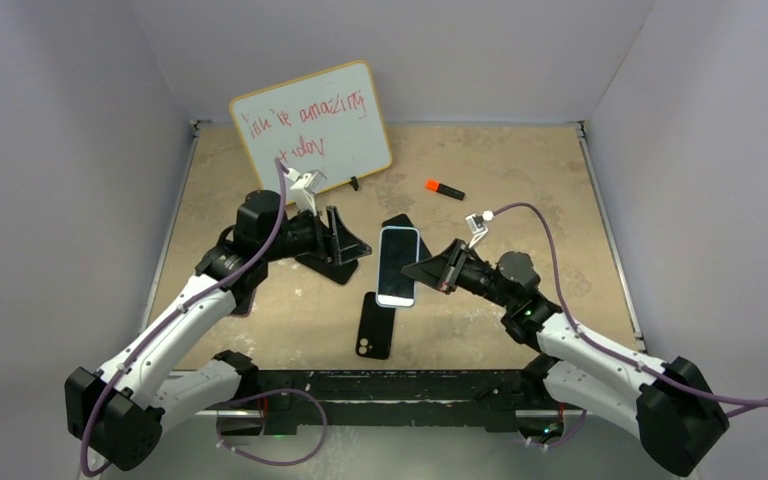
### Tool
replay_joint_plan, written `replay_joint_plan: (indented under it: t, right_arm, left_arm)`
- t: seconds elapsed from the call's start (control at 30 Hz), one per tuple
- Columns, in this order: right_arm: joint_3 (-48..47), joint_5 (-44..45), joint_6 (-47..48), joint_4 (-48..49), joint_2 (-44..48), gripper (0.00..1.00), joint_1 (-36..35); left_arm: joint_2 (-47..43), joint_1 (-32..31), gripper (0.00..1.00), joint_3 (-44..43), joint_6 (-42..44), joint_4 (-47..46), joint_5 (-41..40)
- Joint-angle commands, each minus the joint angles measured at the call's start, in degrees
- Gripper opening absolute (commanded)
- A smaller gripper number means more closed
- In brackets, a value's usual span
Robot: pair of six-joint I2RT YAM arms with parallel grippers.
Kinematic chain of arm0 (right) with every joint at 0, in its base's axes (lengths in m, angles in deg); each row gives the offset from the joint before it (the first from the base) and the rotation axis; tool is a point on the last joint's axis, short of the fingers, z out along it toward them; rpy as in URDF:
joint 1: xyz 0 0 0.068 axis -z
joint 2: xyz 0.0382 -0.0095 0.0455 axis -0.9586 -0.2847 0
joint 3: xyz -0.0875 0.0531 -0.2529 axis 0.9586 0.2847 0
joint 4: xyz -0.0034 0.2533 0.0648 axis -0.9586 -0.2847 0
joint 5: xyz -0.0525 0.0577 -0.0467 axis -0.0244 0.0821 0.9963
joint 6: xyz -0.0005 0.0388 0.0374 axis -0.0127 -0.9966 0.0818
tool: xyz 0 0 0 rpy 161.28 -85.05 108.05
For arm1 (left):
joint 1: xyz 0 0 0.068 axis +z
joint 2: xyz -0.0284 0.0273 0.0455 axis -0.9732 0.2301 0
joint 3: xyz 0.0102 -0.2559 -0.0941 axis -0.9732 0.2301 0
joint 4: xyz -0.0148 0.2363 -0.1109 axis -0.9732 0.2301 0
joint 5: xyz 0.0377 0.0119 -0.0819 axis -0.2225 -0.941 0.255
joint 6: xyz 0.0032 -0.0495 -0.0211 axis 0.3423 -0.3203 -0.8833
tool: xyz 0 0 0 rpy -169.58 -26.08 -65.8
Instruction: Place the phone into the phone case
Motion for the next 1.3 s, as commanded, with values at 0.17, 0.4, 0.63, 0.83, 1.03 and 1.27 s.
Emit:
replay_joint_plan:
  t: [0.17,0.4,0.63,0.83,1.03,1.27]
  right_arm:
    - [-8.35,5.82,7.81,-10.94,2.7,0.0,0.47]
    - [-17.32,15.64,19.08,-31.23,-1.01,0.0,2.01]
    - [-28.96,19.8,31.19,-52.4,-13.96,0.0,12.04]
    - [-37.43,17.27,40.24,-64.04,-24.63,0.0,21.18]
    - [-40.33,10.32,44.73,-67.28,-32.92,0.05,28.47]
    - [-41.04,12.04,44.97,-67.43,-38.98,0.3,32.38]
  left_arm:
    - [-0.09,0.17,0.69,-0.23,4.96,2.43,-0.45]
    - [0.09,0.1,0.88,-3.03,12.84,10.26,-6.96]
    - [-0.47,0.1,0.92,-6.32,21.33,19.52,-15.0]
    - [-3.99,0.09,0.92,-3.52,23.87,20.68,-20.52]
    - [-5.43,0.09,0.92,-0.53,22.73,17.92,-18.9]
    - [-4.97,0.09,0.92,0.03,21.16,16.91,-19.13]
